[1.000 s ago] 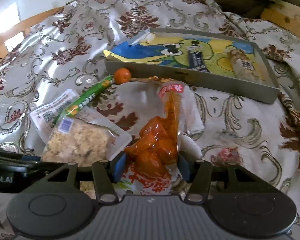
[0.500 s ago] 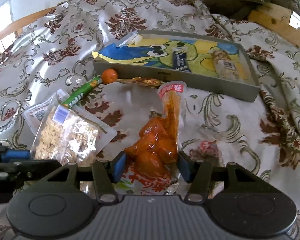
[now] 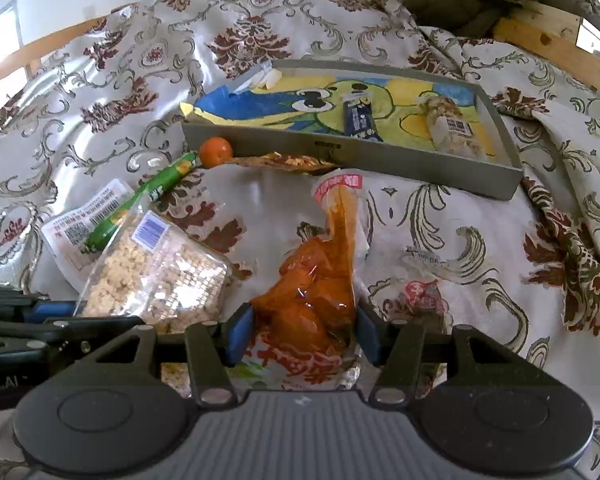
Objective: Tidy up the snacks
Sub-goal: 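Carry the rice bag with the left tool while the right tool carries the orange bag into the tray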
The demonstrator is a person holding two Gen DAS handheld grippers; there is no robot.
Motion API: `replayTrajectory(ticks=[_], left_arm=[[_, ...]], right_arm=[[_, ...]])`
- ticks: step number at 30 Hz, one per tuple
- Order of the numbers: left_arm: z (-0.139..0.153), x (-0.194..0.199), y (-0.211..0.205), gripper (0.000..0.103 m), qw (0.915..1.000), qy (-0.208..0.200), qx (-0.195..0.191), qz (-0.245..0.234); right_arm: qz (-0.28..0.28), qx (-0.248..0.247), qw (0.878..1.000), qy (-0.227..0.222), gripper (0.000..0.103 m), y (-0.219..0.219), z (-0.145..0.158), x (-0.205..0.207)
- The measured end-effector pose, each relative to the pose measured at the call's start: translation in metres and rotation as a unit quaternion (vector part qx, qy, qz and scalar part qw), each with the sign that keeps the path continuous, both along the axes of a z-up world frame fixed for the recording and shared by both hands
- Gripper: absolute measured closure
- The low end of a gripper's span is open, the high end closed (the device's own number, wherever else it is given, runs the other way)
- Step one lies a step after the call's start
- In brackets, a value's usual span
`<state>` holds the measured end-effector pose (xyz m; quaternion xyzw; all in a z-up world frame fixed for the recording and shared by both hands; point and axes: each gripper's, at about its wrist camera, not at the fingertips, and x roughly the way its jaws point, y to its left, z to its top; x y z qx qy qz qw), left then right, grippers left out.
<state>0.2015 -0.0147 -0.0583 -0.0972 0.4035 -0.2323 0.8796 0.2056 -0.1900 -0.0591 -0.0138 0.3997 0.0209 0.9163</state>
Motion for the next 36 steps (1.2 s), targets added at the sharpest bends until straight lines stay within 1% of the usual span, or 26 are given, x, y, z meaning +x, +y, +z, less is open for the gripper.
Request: replayTrajectory(ticks=[6,11,14,17,20,24,25,27,29,31,34,36], left_arm=[[0.014,-0.006,0.006,0.083,0.9990,-0.036,-0.007,0.025],[0.028,-0.008,0.019,0.083,0.9960,-0.064,-0.031,0.055],[0.036,-0.002,0.022,0.083,0.9926,-0.089,-0.046,0.070],[0.047,0.012,0.020,0.083,0.9903,-0.106,-0.050,0.075],[0.056,0.036,0.012,0.083,0.9871,-0.129,-0.062,0.071],[0.065,0.077,-0.006,0.083,0.9832,-0.156,-0.064,0.069],[0.067,0.090,-0.009,0.083,0.9827,-0.153,-0.074,0.073],[0.067,0.113,-0.012,0.083,0.9814,-0.140,-0.107,0.077],[0.067,0.131,-0.015,0.083,0.9794,-0.140,-0.121,0.079],[0.063,0.146,-0.018,0.083,0.9793,-0.141,-0.122,0.077],[0.048,0.164,-0.017,0.083,0.9785,-0.141,-0.122,0.087],[0.037,0.174,-0.015,0.083,0.9802,-0.131,-0.115,0.094]], right_arm=[[0.011,-0.002,0.999,-0.040,0.045,0.002,0.012,-0.006],[0.002,0.006,0.997,-0.080,0.045,-0.002,0.022,-0.007],[-0.011,0.019,0.994,-0.106,0.045,-0.008,0.029,-0.004],[-0.022,0.033,0.990,-0.136,0.045,-0.017,0.037,0.003],[-0.027,0.041,0.986,-0.159,0.045,-0.026,0.044,0.012],[-0.037,0.048,0.982,-0.177,0.044,-0.042,0.048,0.034],[-0.044,0.054,0.981,-0.181,0.044,-0.047,0.047,0.042],[-0.068,0.087,0.976,-0.188,0.044,-0.062,0.044,0.059],[-0.092,0.110,0.971,-0.191,0.044,-0.073,0.041,0.075],[-0.109,0.114,0.968,-0.197,0.044,-0.080,0.039,0.092],[-0.115,0.118,0.964,-0.207,0.044,-0.084,0.036,0.111],[-0.118,0.121,0.963,-0.211,0.044,-0.084,0.033,0.122]])
